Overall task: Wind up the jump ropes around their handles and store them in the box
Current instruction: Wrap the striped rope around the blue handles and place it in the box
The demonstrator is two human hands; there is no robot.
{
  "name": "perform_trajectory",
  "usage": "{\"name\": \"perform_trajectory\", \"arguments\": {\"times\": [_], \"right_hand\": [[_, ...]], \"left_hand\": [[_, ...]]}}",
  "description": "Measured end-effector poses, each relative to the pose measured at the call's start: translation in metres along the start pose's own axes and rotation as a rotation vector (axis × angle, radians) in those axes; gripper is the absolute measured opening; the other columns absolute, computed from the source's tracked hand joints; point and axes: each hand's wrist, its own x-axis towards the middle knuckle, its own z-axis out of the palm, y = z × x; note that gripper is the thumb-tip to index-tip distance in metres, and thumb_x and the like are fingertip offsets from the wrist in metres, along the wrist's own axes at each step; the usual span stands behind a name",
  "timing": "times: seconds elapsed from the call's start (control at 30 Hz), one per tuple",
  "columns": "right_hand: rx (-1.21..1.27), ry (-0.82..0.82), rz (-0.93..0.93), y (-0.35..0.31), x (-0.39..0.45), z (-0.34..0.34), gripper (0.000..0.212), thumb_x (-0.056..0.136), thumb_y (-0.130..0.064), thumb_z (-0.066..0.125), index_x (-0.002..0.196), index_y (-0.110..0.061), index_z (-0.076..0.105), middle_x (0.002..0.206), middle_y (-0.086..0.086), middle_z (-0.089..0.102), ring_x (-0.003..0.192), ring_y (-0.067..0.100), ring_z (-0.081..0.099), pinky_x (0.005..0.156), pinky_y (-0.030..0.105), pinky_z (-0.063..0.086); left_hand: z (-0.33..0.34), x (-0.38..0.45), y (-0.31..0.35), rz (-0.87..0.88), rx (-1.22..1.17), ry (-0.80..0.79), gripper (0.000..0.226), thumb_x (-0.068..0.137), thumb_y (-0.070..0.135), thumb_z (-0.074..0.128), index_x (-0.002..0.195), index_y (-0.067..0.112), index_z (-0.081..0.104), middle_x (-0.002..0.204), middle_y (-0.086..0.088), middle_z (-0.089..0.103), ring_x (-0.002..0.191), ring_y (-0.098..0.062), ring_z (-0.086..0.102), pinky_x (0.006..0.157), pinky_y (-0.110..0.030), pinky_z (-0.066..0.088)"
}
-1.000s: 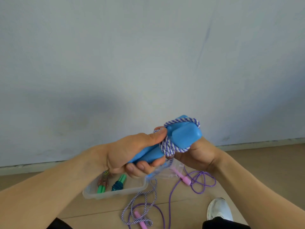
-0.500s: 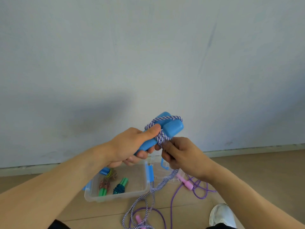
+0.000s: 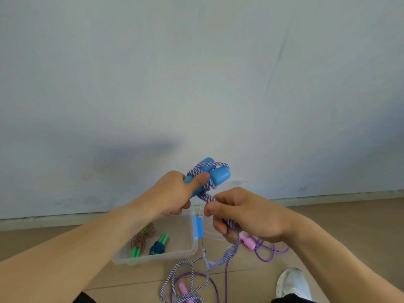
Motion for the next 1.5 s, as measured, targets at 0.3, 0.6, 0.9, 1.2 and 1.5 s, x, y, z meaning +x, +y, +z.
{"name": "perform_trajectory", "arguments": {"times": [0.3,0.6,0.9,1.2,1.5], "right_hand": [[-0.244,0.264,0.270,0.004,0.004,-0.011,0.048,0.103,-0.037,0.040,0.069,-0.010,0.060,0.047,0.000,0.061,0.035,0.011,0.050,0.044,0.020,0.043],[0.137,0.206,0.326,0.011,-0.001,-0.030,0.051,0.095,-0.047,0.055,0.056,-0.015,0.045,0.047,0.006,0.053,0.038,0.017,0.042,0.045,0.027,0.039],[0.101,0.141,0.244,0.018,-0.017,-0.073,0.030,0.077,-0.038,0.072,0.075,-0.009,0.072,0.050,0.001,0.038,0.045,0.012,0.022,0.048,0.024,0.021],[0.126,-0.055,-0.130,0.043,-0.001,-0.067,0.050,0.067,-0.016,0.078,0.116,-0.017,0.067,0.119,0.002,0.069,0.111,0.018,0.065,0.091,0.029,0.052],[0.463,0.125,-0.360,0.035,0.023,-0.005,0.023,0.076,-0.006,0.057,0.064,-0.020,0.071,0.060,0.000,0.065,0.056,0.014,0.060,0.058,0.027,0.050]], "left_hand": [[0.037,-0.012,0.008,0.196,0.577,-0.035,0.081,0.094,0.065,0.002,0.083,0.011,0.061,0.081,-0.014,0.064,0.082,-0.029,0.063,0.083,-0.039,0.051],[0.036,-0.020,0.007,0.332,0.844,-0.158,0.077,0.075,0.087,0.016,0.070,0.017,0.047,0.066,-0.002,0.054,0.061,-0.020,0.051,0.064,-0.037,0.047],[0.041,-0.034,0.003,0.419,0.659,-0.462,0.042,0.091,0.061,0.046,0.084,0.021,0.056,0.071,0.004,0.056,0.061,-0.014,0.049,0.060,-0.032,0.042],[0.017,-0.019,0.001,-0.067,-0.265,-0.949,0.055,0.059,0.071,0.063,0.069,0.017,0.068,0.051,-0.005,0.036,0.037,-0.012,0.021,0.038,-0.019,0.013],[-0.003,-0.022,0.008,-0.052,-0.526,-0.888,0.062,0.085,0.067,0.036,0.084,0.010,0.061,0.052,-0.002,0.035,0.034,-0.009,0.025,0.038,-0.014,0.021]]}}
